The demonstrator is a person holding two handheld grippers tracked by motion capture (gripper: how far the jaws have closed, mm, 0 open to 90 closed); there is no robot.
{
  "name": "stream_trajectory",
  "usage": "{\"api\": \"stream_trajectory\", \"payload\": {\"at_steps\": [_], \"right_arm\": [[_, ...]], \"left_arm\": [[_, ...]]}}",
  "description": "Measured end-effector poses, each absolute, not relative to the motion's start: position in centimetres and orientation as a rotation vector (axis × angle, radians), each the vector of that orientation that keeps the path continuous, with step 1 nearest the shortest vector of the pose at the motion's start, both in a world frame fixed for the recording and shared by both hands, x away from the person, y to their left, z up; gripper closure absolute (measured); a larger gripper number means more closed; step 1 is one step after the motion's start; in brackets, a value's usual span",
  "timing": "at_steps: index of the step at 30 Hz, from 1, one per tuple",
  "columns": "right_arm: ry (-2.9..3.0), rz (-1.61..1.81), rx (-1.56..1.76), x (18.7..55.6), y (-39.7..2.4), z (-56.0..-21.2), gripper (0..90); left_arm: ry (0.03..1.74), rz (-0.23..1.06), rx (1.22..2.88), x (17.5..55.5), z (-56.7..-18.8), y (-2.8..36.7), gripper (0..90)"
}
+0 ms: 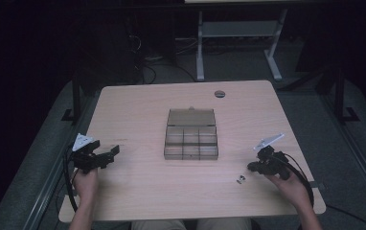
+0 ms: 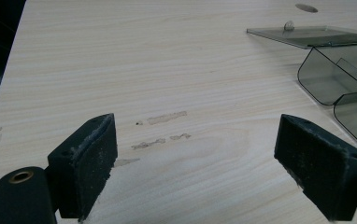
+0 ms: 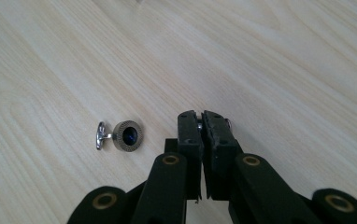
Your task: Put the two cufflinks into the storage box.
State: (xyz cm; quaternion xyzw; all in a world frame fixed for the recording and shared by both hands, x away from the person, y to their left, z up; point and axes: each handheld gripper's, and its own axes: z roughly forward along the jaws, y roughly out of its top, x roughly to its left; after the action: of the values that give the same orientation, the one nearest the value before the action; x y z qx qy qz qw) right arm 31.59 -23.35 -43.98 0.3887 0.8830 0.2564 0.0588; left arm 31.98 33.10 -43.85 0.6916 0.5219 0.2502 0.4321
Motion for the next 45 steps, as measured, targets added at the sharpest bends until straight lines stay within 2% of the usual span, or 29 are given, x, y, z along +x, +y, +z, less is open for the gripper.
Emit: {"api": "stream_trajectory", "payload": {"at_steps": [17, 45], "right_arm": [[2.694, 0.930, 1.163, 32.9, -23.4, -41.8, 86.2], [2.778, 0.973, 0.987, 38.4, -17.1, -36.6, 86.2]], "left_arm": [[1.304, 0.619, 1.728, 32.0, -43.9, 33.1, 12.9], [1.311, 0.615, 1.696, 32.0, -44.0, 33.2, 12.9]]}}
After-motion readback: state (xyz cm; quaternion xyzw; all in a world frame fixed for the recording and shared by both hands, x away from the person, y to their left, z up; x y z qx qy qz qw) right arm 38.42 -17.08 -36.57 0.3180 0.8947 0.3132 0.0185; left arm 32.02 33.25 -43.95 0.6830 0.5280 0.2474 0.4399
